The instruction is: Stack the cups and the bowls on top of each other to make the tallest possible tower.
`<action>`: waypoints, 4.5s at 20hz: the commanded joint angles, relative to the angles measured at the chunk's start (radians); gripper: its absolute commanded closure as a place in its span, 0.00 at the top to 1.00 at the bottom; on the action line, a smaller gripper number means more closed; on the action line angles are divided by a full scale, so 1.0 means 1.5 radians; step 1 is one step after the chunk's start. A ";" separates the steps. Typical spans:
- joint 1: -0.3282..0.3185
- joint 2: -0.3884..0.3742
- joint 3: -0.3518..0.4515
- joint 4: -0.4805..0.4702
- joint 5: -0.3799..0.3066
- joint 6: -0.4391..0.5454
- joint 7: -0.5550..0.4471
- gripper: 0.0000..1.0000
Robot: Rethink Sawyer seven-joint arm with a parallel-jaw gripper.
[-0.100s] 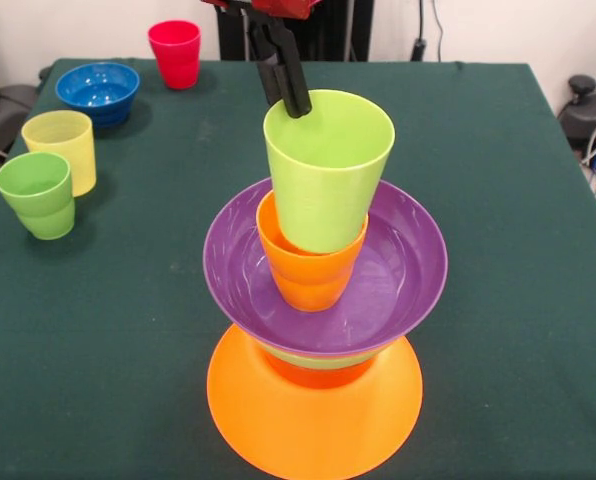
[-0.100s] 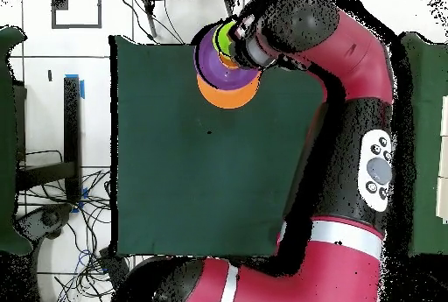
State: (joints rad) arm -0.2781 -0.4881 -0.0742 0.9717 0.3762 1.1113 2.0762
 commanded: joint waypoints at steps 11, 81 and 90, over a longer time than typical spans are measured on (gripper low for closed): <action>-0.014 -0.007 0.083 0.081 -0.069 -0.053 -0.110 0.00; -0.032 0.009 0.087 0.004 -0.135 0.034 -0.084 1.00; -0.063 0.070 0.076 -0.103 -0.207 0.035 -0.124 1.00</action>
State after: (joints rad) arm -0.3281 -0.4661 0.0071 0.8709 0.1821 1.0721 2.0762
